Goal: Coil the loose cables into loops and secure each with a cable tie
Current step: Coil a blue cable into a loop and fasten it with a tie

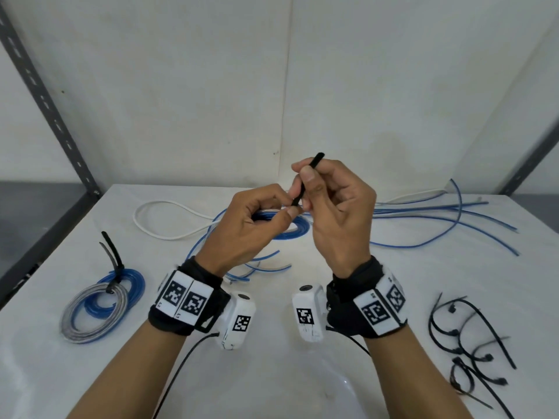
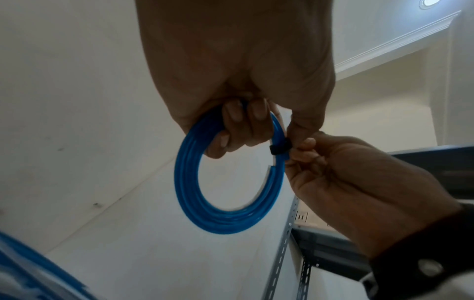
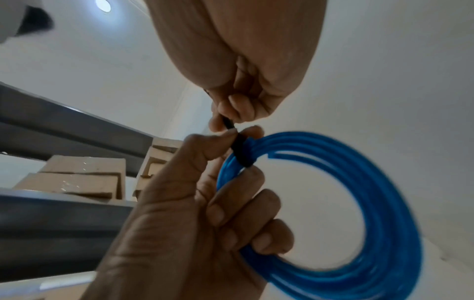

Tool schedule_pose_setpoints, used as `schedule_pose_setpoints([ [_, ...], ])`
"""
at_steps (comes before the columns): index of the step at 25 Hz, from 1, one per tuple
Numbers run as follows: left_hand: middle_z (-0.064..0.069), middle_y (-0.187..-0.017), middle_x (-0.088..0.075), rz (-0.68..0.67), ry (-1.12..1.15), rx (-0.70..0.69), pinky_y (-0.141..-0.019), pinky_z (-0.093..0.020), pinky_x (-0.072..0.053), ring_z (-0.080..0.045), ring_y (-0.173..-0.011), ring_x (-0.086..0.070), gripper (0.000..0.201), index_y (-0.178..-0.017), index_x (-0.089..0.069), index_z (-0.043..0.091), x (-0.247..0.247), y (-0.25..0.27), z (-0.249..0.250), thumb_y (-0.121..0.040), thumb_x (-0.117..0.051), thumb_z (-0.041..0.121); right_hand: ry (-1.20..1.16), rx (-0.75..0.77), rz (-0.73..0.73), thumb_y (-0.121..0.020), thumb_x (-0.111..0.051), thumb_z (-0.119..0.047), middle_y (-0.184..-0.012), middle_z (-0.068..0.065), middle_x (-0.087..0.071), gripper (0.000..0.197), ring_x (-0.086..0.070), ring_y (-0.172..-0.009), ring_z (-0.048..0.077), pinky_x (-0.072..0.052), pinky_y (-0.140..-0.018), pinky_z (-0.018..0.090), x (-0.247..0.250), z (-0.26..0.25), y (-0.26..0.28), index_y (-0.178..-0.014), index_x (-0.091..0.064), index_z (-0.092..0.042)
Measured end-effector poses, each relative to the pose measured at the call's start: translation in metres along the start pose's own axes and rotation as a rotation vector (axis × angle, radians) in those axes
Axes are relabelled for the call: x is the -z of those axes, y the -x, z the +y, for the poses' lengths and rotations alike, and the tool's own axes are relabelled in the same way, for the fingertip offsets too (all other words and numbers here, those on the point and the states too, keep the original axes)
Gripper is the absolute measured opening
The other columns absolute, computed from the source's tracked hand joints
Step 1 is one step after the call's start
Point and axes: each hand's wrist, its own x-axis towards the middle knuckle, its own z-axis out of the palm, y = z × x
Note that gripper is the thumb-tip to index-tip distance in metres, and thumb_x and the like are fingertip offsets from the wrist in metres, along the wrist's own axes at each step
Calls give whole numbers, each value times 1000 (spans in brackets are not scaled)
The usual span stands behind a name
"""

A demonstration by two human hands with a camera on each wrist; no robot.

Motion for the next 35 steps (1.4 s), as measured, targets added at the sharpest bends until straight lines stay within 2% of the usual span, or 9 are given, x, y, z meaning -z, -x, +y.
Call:
schedule_pose_setpoints([
  [3, 4, -78, -71, 19, 1, -38, -64, -27, -47, -15, -71, -65, 21, -87, -64, -3, 3, -1, 4, -93, -63, 17, -33, 50, -14, -101, -52, 3, -70, 22, -60, 14, -50, -57, 6, -46, -60, 18, -4, -7, 2, -102, -66, 1],
  [7, -18, -82, -70, -45, 3, 31, -62, -40, -47, -29, -69, -63, 18, -89, -68, 2, 5, 4, 1, -99, -63, 17, -50, -167, -58, -102, -55, -4, -73, 13, -67, 16, -47, -53, 12, -44, -54, 21, 6, 3, -9, -102, -69, 4],
  [10, 9, -76, -69, -140, 65, 176, -68, -17, -46, -3, -66, -59, 17, -103, -71, 3, 18, 9, 7, -100, -61, 17, -98, -358, -58, -103, -56, -11, -79, 10, -74, 18, -49, -53, 13, -49, -56, 26, 8, 16, -13, -105, -71, -2],
  [17, -10, -101, -79, -126, 30, 354, -96, -42, -58, -29, -100, -75, 26, -114, -73, 5, 76, 46, 28, -92, -69, 18, -179, -569, -157, -105, -52, -14, -72, 2, -63, 18, -42, -51, 7, -34, -47, 17, -12, 22, -33, -105, -68, -6],
  [20, -1, -99, -80, -112, -168, 346, -93, -32, -59, -16, -98, -75, 22, -111, -78, 11, 100, 75, 42, -90, -76, 17, 117, -466, -408, -101, -60, -13, -71, 2, -67, 17, -46, -51, 10, -38, -48, 17, -46, 25, -34, -98, -72, -1],
  [24, 13, -92, -79, -170, -872, 297, -77, -33, -56, -5, -88, -72, 27, -108, -76, 31, 119, 124, 51, -87, -75, 48, 505, -257, -763, -102, -52, -13, -76, 1, -74, 23, -61, -52, 11, -50, -58, 21, -121, 23, -19, -91, -71, -8],
  [27, 4, -100, -73, -278, -989, 495, -74, -31, -45, -19, -90, -65, 36, -109, -62, 19, 133, 154, 41, -91, -70, 49, 338, -379, -806, -104, -46, -10, -79, 11, -70, 23, -62, -57, 20, -55, -56, 25, -179, 25, 10, -91, -65, -8],
  [31, -5, -133, -57, -461, -1019, 842, -93, -31, -45, -23, -111, -57, 70, -144, -40, 15, 158, 190, 29, -93, -62, 58, 254, -512, -798, -105, -39, -5, -85, 19, -70, 22, -63, -58, 26, -59, -66, 41, -232, 50, 44, -93, -56, -9],
  [35, -4, -131, -52, -470, -1062, 878, -95, -33, -46, -21, -109, -51, 71, -136, -51, 11, 160, 201, 17, -91, -59, 65, 353, -466, -834, -104, -41, -6, -92, 21, -72, 19, -63, -62, 21, -60, -66, 35, -246, 70, 61, -93, -57, -10],
])
